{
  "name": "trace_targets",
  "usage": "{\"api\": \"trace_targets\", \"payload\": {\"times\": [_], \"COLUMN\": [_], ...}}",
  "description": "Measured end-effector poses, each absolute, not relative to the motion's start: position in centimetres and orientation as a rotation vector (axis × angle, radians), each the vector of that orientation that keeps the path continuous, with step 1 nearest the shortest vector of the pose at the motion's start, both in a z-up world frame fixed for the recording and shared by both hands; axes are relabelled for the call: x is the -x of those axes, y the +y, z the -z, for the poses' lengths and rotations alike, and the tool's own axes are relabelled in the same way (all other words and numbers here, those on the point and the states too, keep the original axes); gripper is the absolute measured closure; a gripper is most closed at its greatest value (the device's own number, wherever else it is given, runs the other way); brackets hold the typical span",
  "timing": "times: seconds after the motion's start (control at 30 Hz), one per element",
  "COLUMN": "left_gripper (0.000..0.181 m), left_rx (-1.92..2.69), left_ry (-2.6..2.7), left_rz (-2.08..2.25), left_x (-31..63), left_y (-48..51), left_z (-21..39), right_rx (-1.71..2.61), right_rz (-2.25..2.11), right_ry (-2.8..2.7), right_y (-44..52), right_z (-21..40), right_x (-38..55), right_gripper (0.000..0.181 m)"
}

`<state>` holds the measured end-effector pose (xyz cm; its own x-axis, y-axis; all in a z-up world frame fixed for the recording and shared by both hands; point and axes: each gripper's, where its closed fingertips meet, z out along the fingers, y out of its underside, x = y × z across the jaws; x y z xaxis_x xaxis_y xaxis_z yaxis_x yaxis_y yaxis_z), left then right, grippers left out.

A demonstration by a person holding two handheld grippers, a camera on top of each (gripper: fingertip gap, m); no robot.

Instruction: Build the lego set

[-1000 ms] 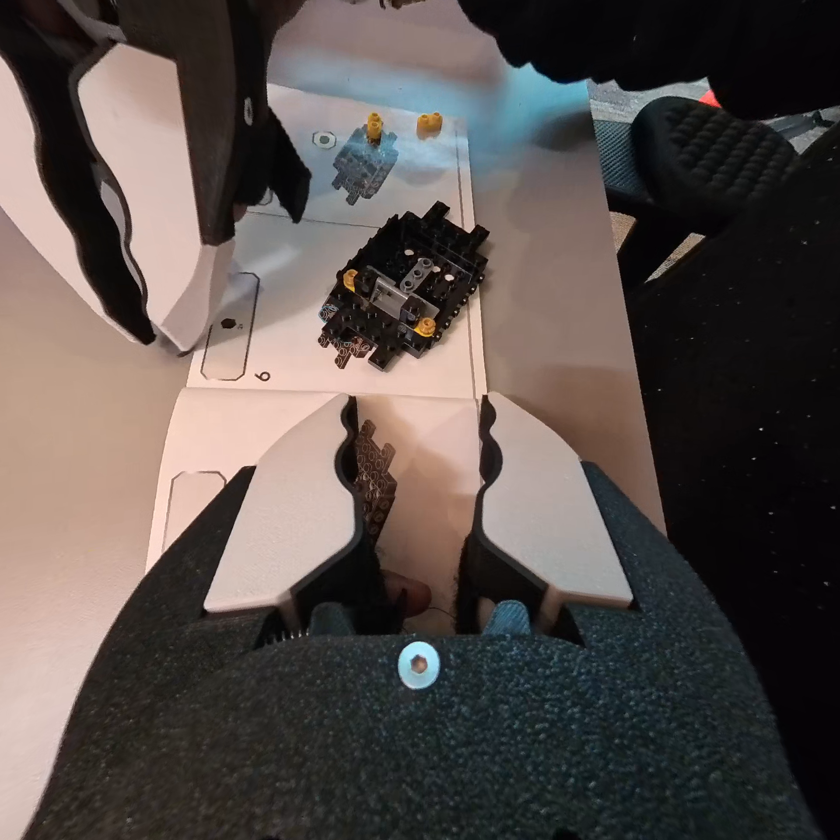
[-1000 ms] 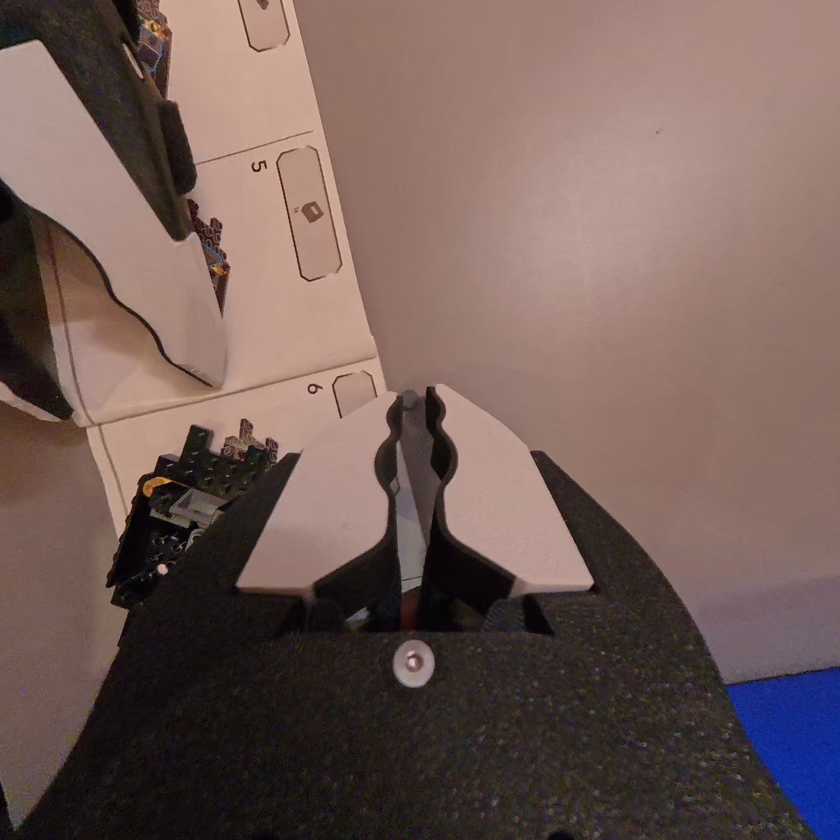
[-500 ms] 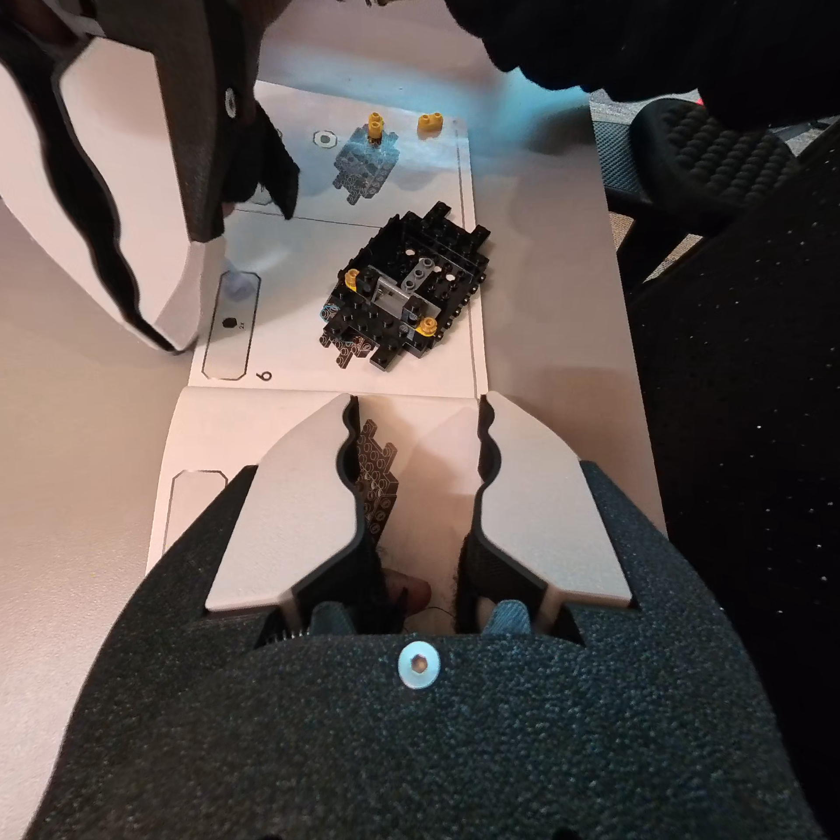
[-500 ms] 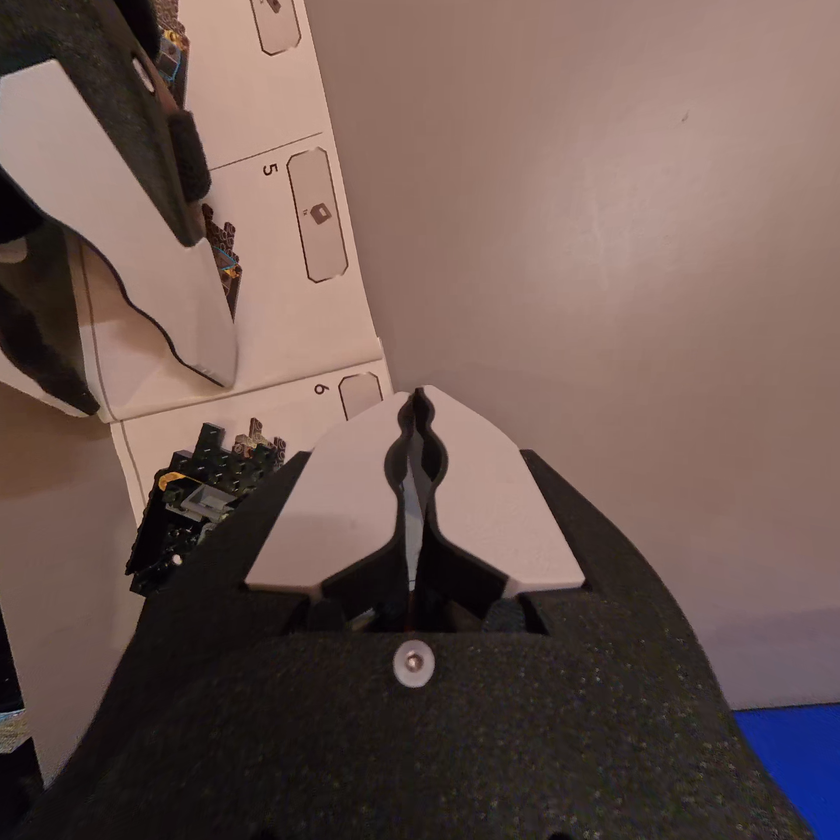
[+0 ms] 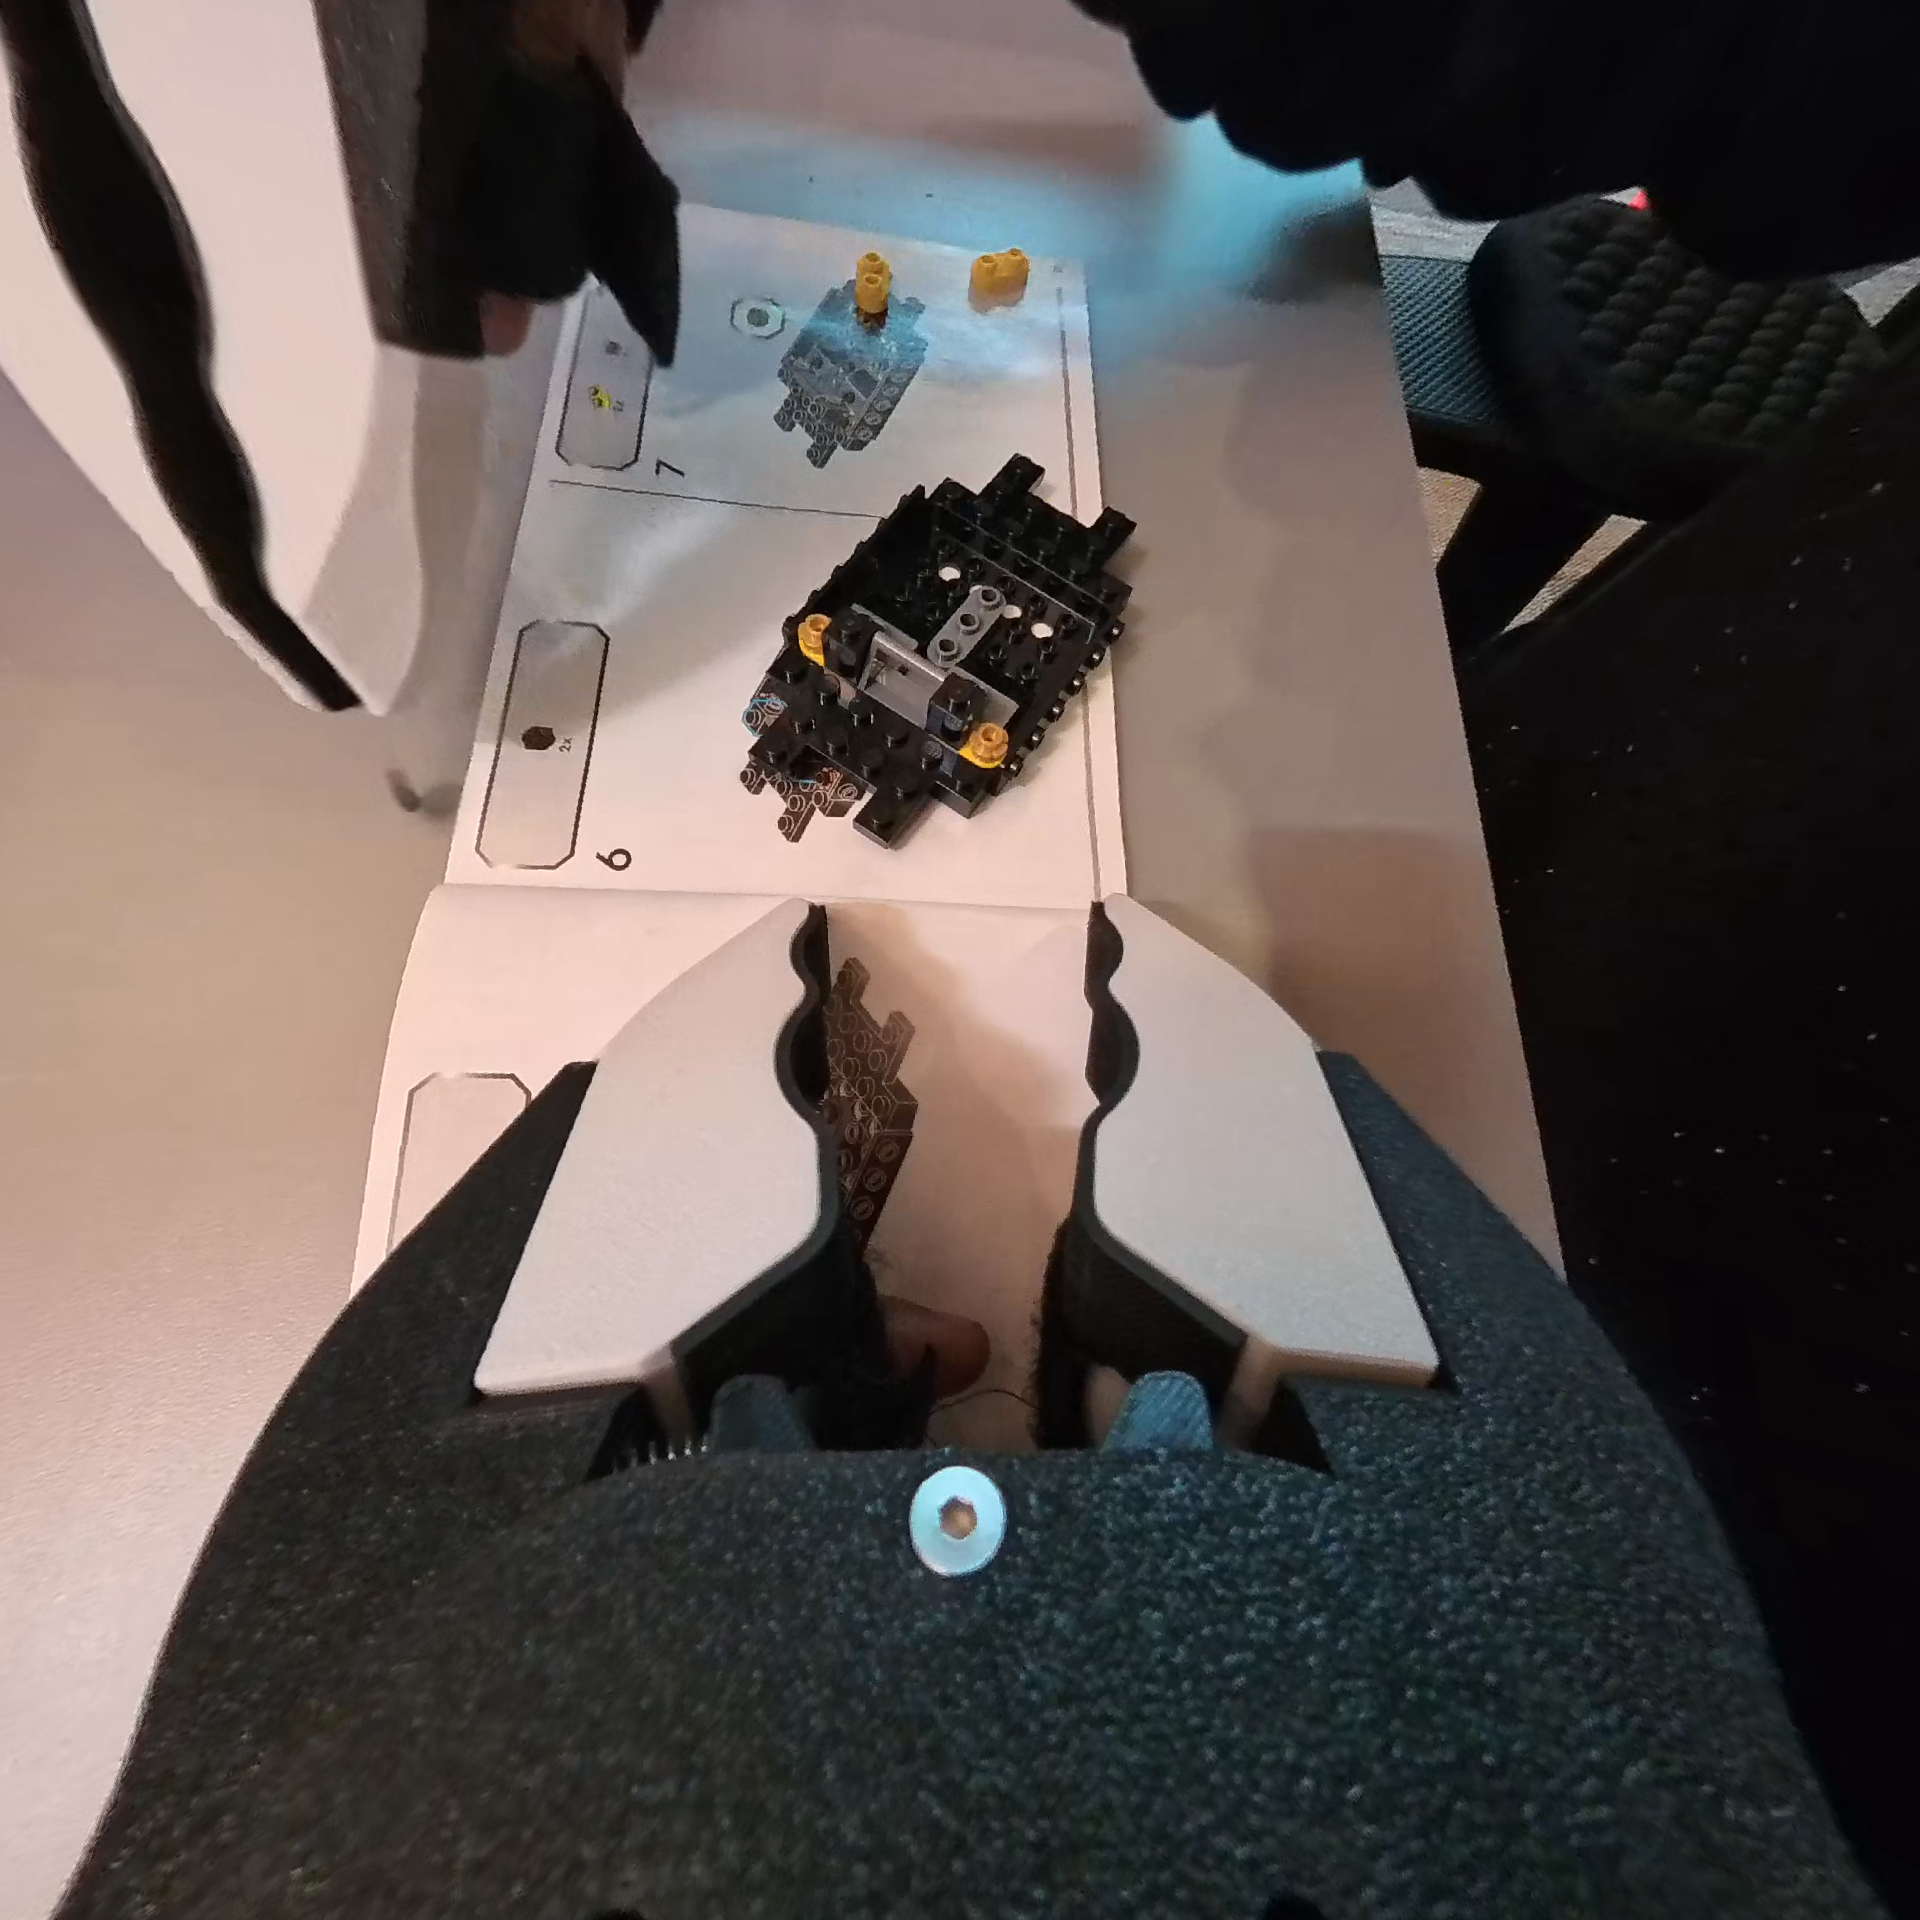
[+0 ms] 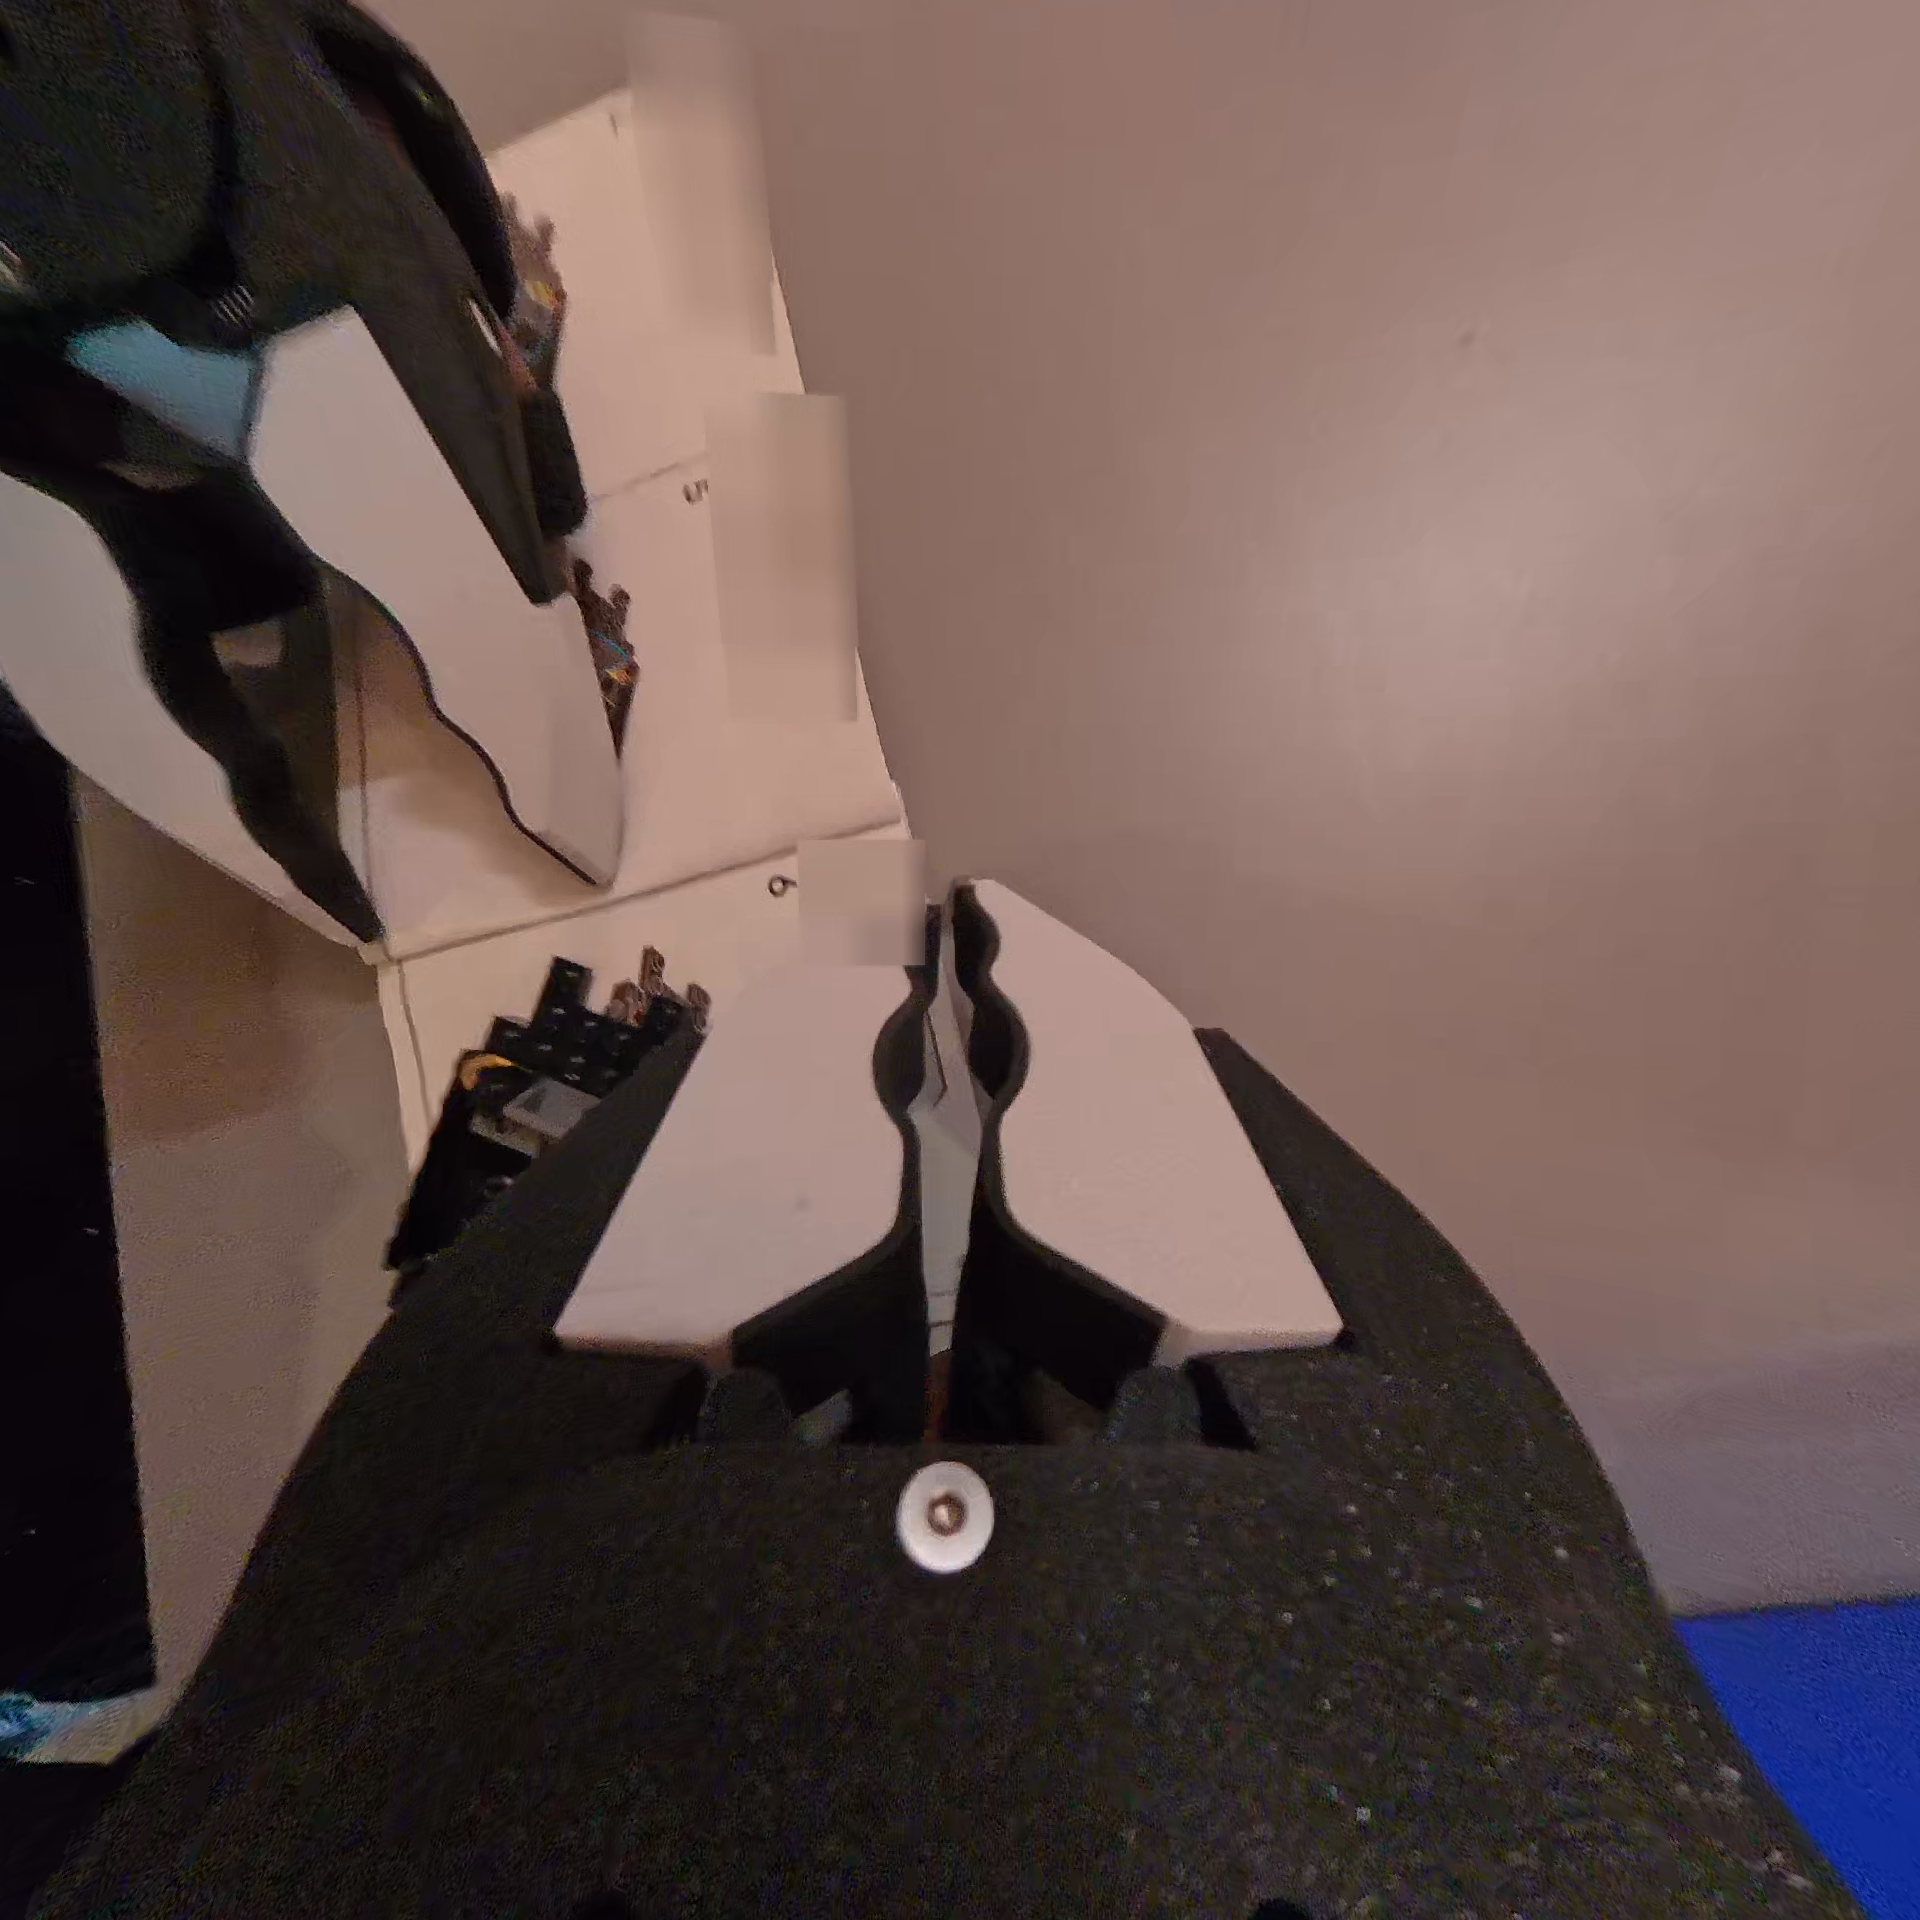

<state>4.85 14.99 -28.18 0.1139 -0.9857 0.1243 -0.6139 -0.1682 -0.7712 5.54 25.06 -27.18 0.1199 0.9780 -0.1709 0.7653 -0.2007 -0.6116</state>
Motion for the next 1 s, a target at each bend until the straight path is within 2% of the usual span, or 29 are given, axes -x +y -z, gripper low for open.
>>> {"api": "trace_targets", "payload": {"times": [0.17,1.0], "left_gripper": [0.134,0.126], "left_rx": [1.846,1.916], "left_ry": [1.551,1.484], "left_rz": [0.883,0.994], "left_x": [-4.9,-4.9], "left_y": [15.0,14.2], "left_z": [28.2,27.9], "right_rx": [2.073,2.006], "right_rz": [-0.760,-0.620], "right_ry": [-1.660,-2.025], "right_y": [25.7,24.9], "right_z": [27.6,29.2], "right_x": [-6.5,-3.7], "right_gripper": [0.171,0.170]}}
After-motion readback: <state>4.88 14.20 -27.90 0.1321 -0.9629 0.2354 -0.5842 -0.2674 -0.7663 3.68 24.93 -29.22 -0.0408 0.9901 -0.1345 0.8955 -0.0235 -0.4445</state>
